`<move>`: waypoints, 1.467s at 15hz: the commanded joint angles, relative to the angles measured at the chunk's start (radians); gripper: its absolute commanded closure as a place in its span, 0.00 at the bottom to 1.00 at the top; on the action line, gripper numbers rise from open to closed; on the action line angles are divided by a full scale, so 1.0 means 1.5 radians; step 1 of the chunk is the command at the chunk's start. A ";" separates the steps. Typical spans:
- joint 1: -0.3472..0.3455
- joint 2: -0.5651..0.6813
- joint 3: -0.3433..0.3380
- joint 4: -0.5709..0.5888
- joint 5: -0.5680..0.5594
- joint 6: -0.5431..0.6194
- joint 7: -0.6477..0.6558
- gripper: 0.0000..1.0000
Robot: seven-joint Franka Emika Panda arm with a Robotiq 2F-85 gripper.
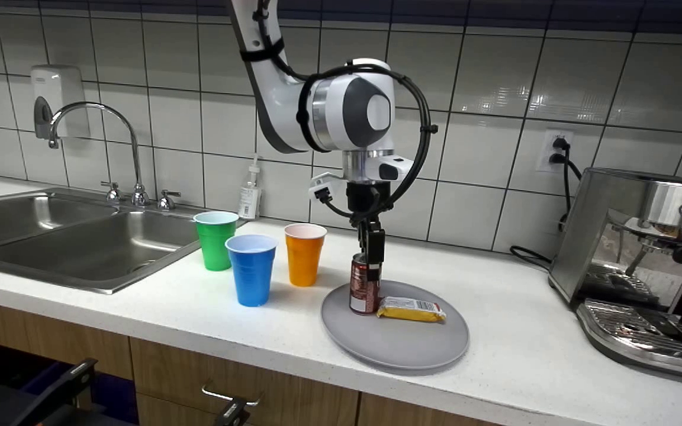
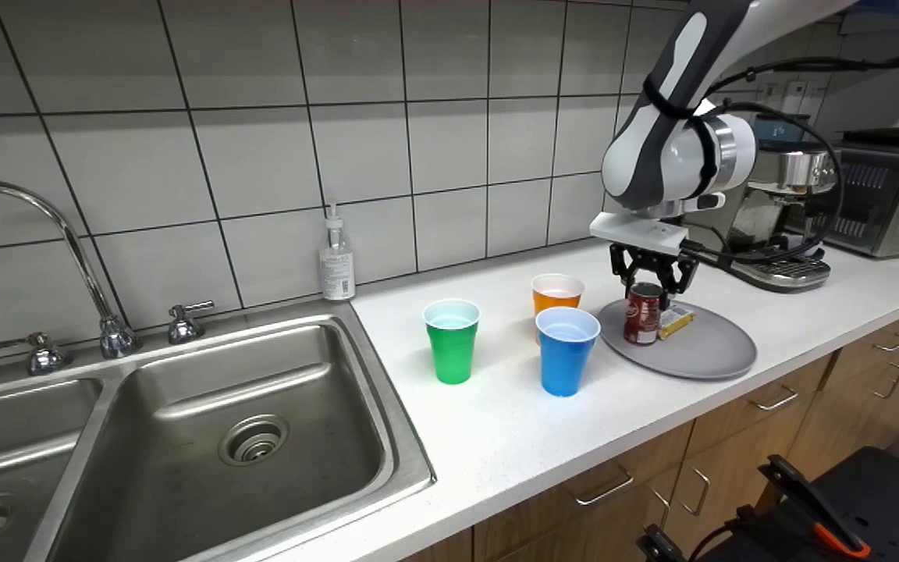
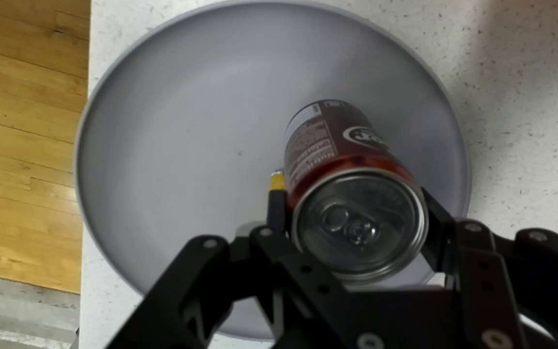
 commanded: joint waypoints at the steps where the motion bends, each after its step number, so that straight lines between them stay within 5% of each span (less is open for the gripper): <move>1: 0.006 -0.011 -0.011 0.003 0.011 -0.008 -0.011 0.62; 22: 0.017 0.014 -0.003 0.126 0.040 -0.035 0.003 0.62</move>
